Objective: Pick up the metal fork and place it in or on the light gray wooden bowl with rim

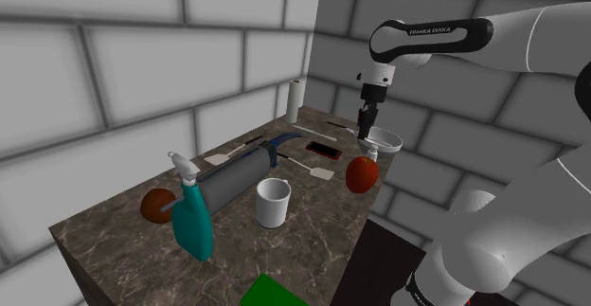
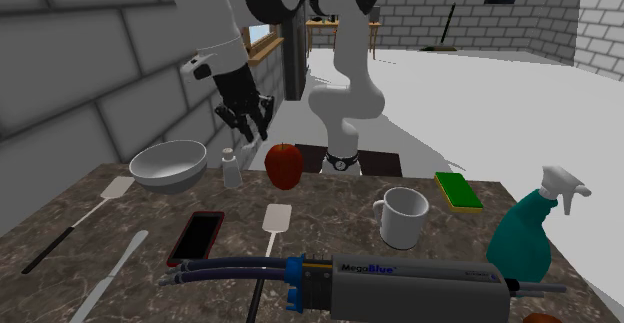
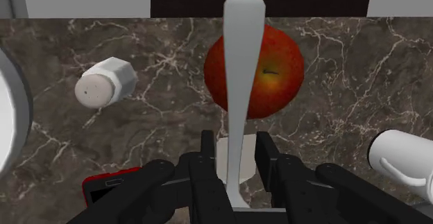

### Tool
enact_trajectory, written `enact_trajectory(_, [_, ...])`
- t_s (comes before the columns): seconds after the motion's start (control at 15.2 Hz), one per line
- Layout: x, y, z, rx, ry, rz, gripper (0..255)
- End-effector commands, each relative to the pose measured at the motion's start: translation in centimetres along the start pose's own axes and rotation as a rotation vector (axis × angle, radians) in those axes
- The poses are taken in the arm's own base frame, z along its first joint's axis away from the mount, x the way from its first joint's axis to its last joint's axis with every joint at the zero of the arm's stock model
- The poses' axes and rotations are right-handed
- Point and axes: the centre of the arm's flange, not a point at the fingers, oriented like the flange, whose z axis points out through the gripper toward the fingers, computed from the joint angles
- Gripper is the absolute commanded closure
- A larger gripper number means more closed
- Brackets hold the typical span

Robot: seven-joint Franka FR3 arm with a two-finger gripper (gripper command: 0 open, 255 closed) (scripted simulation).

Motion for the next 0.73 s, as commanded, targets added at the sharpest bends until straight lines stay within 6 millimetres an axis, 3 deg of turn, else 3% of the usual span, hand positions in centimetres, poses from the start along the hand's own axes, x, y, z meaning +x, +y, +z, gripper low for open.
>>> enact_trajectory(0.0, [-0.2,2.7,-0.4,-0.001,-0.001,-0.002,255])
enact_trajectory(0.66, [-1.3,15.6,-2.6,-0.001,-0.001,-0.002,255])
